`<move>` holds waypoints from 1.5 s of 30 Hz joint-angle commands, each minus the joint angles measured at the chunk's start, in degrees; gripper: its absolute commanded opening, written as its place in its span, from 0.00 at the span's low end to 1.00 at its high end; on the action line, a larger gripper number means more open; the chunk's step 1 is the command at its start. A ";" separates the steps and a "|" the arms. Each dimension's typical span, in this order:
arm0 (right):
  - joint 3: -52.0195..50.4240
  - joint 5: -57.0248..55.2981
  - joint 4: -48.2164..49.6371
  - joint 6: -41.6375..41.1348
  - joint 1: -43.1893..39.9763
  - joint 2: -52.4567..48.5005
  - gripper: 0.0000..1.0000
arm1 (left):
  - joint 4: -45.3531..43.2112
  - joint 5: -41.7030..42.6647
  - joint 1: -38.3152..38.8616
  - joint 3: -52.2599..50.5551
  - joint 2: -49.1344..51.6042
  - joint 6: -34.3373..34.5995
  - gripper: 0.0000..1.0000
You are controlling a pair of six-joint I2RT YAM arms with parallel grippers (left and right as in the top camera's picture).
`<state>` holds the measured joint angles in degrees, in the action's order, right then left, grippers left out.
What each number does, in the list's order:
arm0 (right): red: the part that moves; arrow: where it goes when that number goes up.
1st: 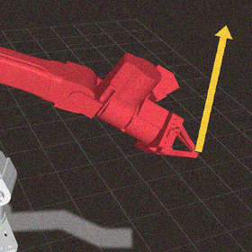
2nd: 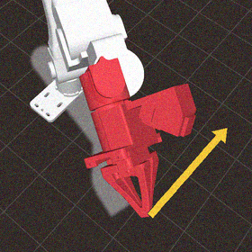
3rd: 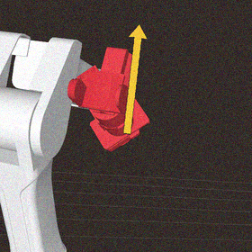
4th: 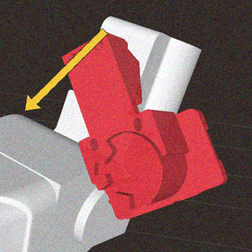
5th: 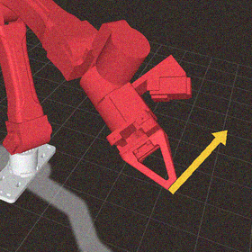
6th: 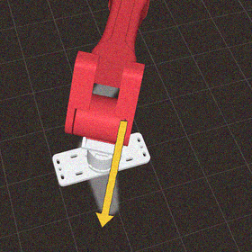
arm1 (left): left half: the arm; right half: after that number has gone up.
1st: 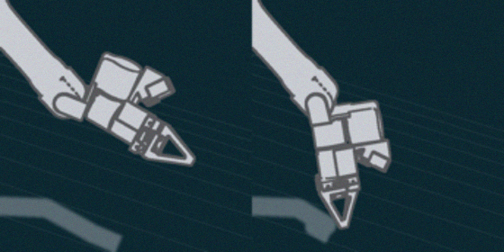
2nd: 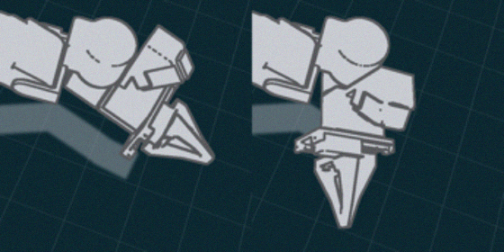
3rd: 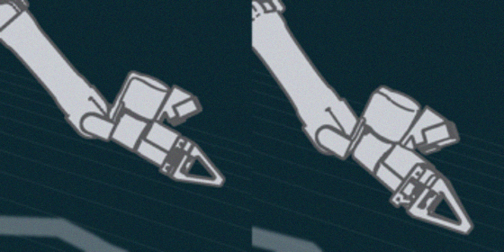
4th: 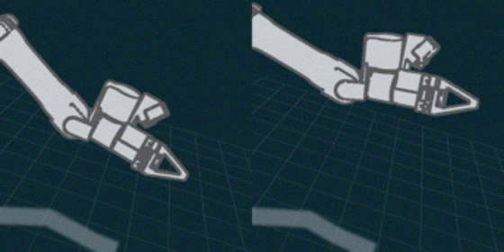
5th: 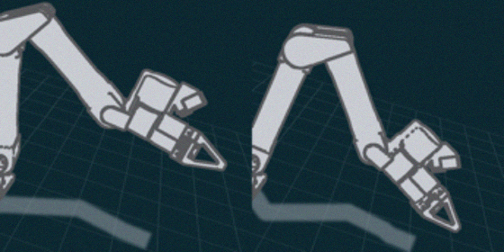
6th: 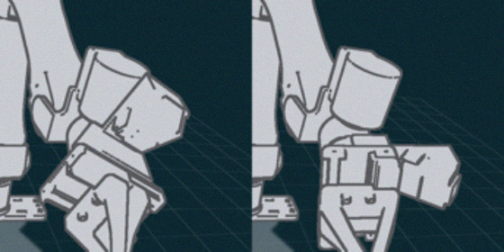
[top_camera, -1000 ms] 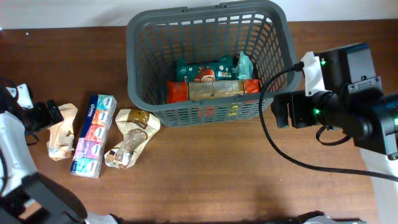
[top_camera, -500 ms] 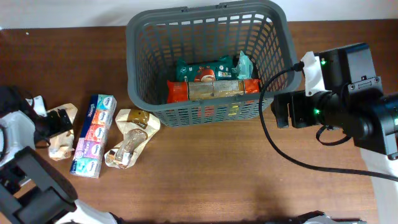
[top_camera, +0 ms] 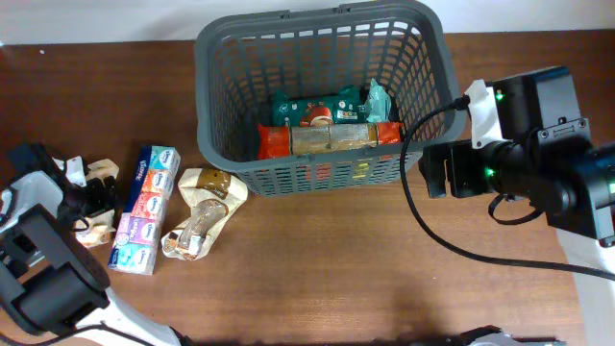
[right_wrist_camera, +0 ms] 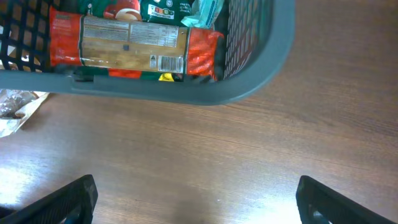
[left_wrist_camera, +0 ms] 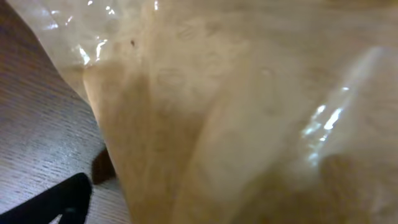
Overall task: Pack container
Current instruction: 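Close the left gripper on the paper bag, then lift the paper bag into the basket and open the left gripper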
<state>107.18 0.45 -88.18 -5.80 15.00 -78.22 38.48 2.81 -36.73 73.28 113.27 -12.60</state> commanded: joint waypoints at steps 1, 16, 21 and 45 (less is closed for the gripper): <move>-0.15 -0.70 0.15 -0.04 -0.02 -0.33 0.99 | -0.37 1.03 -0.02 -0.50 0.44 -1.18 0.79; -0.15 -0.70 0.15 -0.04 -0.02 -0.33 0.99 | 0.72 2.56 0.37 0.46 0.39 1.40 0.19; -0.15 -0.70 0.15 -0.04 -0.02 -0.33 0.99 | 2.67 2.54 1.57 3.17 -0.33 1.38 0.09; -0.15 -0.70 0.15 -0.04 -0.02 -0.33 0.99 | 10.21 6.86 29.64 34.58 -27.78 9.33 0.02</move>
<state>107.18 0.45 -88.20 -5.82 15.00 -78.22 48.62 7.73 -12.01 104.75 86.52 -7.68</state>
